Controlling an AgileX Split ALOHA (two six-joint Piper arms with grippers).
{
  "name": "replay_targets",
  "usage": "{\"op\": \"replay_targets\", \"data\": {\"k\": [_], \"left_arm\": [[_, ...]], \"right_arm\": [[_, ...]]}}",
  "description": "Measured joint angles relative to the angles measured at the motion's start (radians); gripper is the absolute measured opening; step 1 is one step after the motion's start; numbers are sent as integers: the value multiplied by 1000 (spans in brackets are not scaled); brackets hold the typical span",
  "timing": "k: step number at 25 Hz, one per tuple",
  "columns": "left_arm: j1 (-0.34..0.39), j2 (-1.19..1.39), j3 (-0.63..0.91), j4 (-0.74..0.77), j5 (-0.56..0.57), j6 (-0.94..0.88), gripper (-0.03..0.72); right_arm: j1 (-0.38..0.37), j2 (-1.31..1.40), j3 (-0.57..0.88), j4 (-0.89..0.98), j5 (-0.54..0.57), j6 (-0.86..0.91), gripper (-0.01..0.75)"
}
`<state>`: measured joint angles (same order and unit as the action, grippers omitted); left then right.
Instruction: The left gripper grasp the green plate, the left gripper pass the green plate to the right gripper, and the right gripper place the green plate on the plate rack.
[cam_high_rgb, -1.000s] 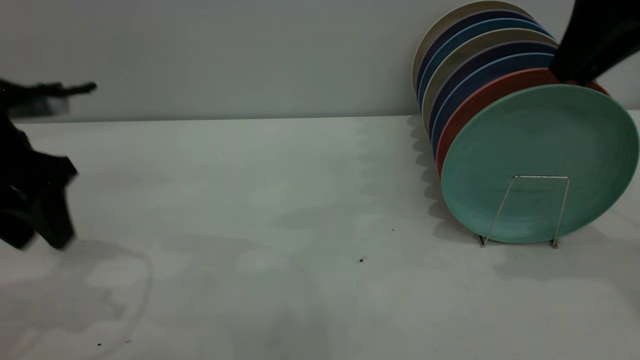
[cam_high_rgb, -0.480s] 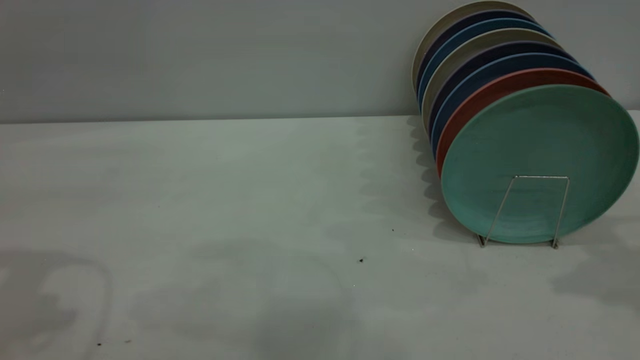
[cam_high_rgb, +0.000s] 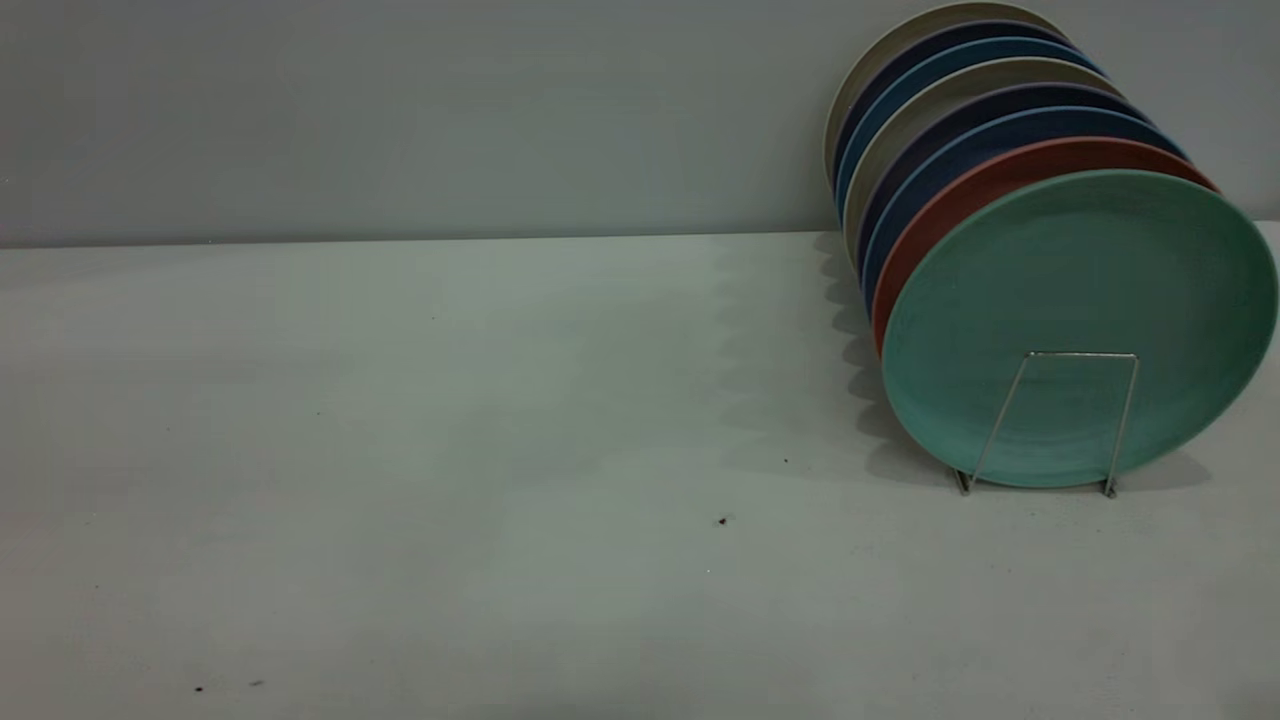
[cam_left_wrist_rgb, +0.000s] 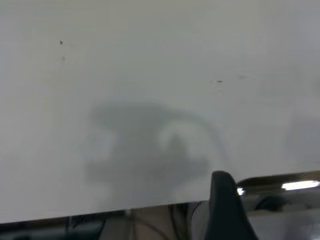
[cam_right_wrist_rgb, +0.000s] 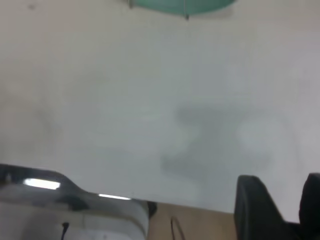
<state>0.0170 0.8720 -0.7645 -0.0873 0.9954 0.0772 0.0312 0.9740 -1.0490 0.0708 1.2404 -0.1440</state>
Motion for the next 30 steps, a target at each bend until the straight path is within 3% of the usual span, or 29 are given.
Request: {"op": "replay_targets", "data": {"k": [9, 23, 30], "left_arm": [[0, -399, 78, -25, 166, -77, 482], [0, -813, 229, -3, 171, -84, 482], [0, -836, 243, 14, 166, -35, 482]], "right_arm": [[0, -382, 118, 100, 0, -42, 237], [0, -789, 515, 50, -41, -99, 237], [0, -859, 569, 47, -95, -103, 237]]}}
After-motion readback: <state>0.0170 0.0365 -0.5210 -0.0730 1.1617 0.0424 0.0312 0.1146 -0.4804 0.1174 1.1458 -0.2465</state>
